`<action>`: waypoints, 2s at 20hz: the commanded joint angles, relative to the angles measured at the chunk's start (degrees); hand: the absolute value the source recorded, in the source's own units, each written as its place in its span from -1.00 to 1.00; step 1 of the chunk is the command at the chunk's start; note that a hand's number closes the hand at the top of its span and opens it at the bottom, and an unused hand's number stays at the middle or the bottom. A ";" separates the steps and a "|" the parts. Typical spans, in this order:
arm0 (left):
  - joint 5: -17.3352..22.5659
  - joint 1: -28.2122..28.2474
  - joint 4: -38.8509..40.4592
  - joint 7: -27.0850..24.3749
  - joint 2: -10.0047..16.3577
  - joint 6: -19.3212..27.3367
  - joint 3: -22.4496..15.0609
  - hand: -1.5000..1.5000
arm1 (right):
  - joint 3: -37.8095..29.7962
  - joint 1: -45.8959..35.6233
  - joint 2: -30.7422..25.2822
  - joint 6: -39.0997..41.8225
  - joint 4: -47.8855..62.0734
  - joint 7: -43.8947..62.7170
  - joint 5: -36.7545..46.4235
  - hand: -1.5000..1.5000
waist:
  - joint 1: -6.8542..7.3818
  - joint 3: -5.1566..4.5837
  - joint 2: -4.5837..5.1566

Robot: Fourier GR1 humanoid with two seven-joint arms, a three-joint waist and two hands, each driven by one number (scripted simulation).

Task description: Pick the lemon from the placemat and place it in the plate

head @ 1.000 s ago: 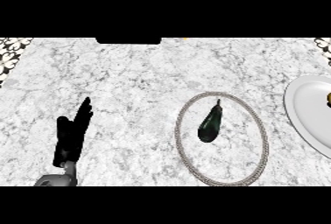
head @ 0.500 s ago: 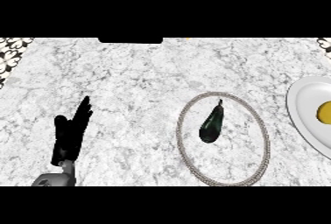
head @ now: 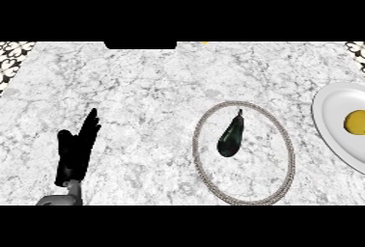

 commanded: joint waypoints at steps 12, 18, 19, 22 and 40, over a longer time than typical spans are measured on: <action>0.26 -0.48 0.09 -0.63 0.35 -1.27 0.43 0.00 | -10.10 2.00 -6.66 15.86 12.88 -10.58 -13.28 -1.00 | 0.92 0.05 0.43; 0.35 -0.09 3.50 -3.92 0.00 -1.92 0.75 0.00 | -8.47 2.72 -4.24 13.63 11.75 -14.78 -13.77 -1.00 | 1.14 0.08 0.56; -0.90 -2.89 0.08 1.41 -0.44 0.41 0.34 0.00 | -8.81 4.53 -6.33 15.73 12.66 -16.44 -14.04 -1.00 | 1.08 0.17 0.57; 0.50 -1.67 -1.14 2.80 0.81 -1.73 1.17 0.00 | -6.41 3.38 -3.49 11.71 10.94 -14.54 -13.88 -1.00 | 0.54 -0.02 0.21; 1.01 -2.05 3.20 -2.21 0.10 -2.63 2.74 0.00 | -4.50 5.24 -7.61 4.27 17.27 -15.71 -13.87 -1.00 | 0.90 0.08 0.51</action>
